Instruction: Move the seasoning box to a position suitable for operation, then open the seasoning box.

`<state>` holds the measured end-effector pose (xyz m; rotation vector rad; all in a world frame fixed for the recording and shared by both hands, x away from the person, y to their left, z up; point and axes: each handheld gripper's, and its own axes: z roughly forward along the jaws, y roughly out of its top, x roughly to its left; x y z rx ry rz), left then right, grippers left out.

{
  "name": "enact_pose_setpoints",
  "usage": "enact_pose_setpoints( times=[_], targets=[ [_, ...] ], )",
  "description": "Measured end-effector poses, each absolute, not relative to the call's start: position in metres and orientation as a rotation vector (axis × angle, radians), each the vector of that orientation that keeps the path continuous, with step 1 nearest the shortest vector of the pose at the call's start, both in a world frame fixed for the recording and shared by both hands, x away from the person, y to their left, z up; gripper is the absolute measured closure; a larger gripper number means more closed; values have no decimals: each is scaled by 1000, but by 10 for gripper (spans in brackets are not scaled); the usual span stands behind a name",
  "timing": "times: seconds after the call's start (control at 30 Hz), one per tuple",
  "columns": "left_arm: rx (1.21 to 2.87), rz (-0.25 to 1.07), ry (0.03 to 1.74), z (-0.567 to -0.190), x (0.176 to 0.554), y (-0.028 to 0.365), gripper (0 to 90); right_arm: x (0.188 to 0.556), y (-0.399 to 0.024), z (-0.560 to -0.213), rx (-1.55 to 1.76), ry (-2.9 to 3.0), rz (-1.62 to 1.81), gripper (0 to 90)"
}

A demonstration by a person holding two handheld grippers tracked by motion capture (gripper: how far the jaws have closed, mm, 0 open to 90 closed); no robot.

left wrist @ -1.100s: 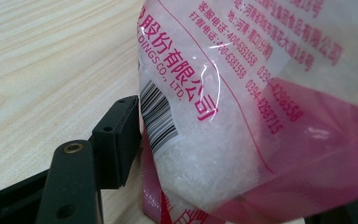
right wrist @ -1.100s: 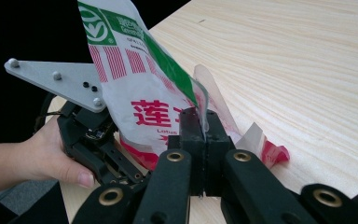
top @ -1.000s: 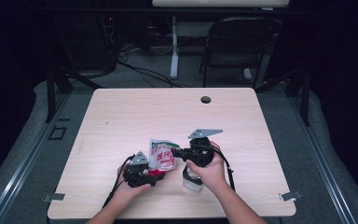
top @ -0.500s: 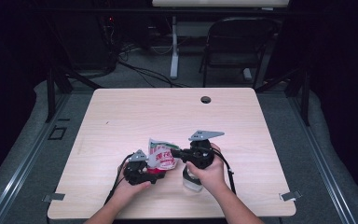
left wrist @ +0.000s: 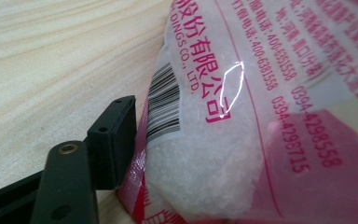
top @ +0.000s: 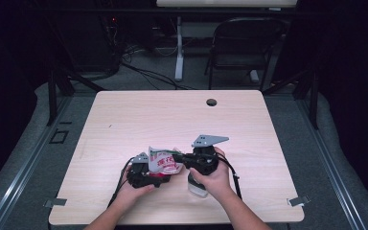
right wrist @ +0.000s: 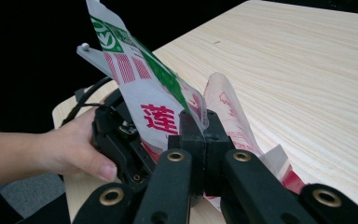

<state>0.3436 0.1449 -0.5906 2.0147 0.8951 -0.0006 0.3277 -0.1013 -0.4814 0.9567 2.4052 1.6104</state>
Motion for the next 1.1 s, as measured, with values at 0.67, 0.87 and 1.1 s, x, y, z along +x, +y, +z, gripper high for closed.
enact_pose_setpoints(
  times=[0.67, 0.87, 1.1],
  targets=[
    [2034, 100, 856, -580, 339, 142, 551, 324, -107, -469, 965, 2365, 1656, 900],
    [2048, 129, 856, -577, 338, 143, 583, 326, -109, -468, 980, 2365, 1661, 900],
    [2069, 192, 859, -575, 337, 142, 596, 325, -110, -468, 990, 2367, 1645, 900]
  ],
)
